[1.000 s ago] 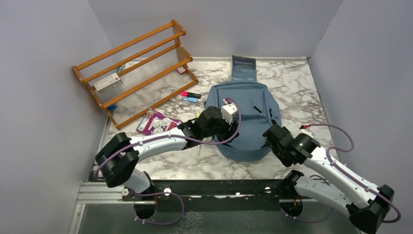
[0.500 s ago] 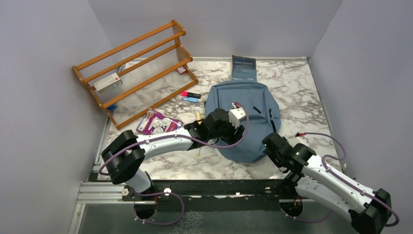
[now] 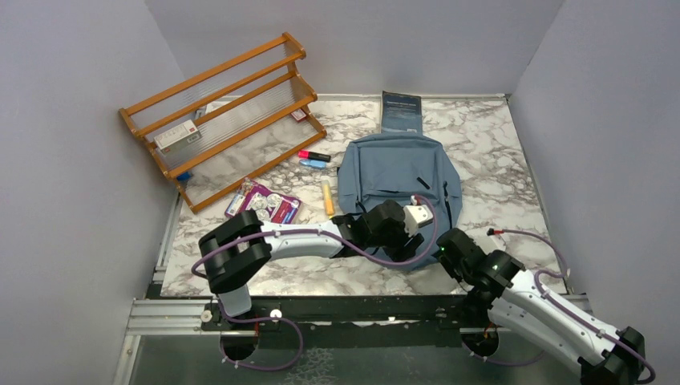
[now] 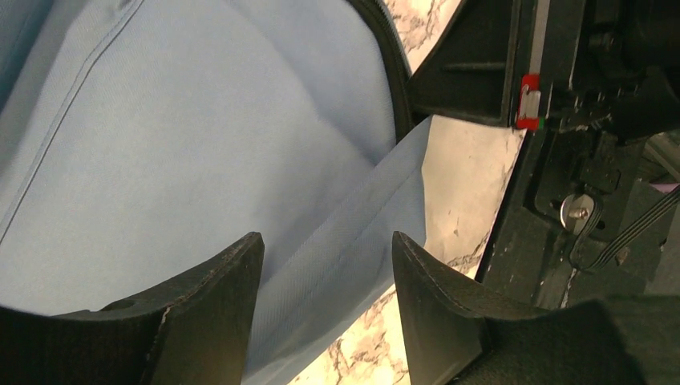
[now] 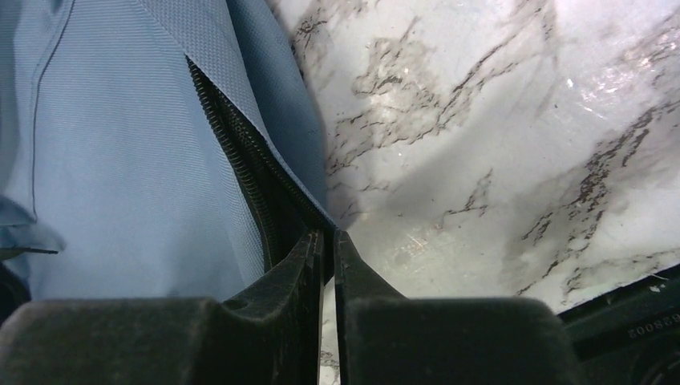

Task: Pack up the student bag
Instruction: Unzip the student bag at the center of the board.

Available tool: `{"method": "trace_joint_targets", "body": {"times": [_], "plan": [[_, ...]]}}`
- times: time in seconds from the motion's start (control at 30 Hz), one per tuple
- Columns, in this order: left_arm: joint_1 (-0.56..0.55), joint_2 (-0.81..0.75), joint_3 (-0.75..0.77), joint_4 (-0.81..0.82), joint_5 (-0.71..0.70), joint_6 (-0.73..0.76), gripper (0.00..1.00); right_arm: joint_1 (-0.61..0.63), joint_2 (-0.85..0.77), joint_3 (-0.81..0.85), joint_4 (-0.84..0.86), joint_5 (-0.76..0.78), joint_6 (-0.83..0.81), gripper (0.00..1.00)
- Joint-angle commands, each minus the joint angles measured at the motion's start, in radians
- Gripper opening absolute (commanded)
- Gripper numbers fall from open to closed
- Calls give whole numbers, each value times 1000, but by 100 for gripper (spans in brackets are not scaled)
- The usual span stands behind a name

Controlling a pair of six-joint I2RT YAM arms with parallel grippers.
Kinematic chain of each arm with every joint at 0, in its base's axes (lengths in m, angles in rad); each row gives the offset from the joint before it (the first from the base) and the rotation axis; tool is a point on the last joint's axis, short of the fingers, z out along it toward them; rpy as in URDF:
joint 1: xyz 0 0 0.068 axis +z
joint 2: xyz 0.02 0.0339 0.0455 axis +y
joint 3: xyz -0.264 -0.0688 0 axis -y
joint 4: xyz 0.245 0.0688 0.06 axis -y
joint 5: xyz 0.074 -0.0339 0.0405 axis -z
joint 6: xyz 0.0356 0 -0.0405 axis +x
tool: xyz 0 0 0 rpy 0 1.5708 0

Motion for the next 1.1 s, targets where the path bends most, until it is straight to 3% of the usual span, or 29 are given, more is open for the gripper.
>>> {"method": "trace_joint_targets", "body": {"times": [0.0,0.23,0.77,1.07], "plan": [[-6,25,68,59,-60,-34,62,7,-56,-28,40,-21,-31,11],[-6,90,164,39,-128,-58,63,8,-116,-38,51,-17,-65,7],[-16,215,134,65,37,-67,63,7,-188,-16,27,16,-100,4],[-19,205,89,183,163,-116,63,8,-185,-18,49,9,-115,3]]}}
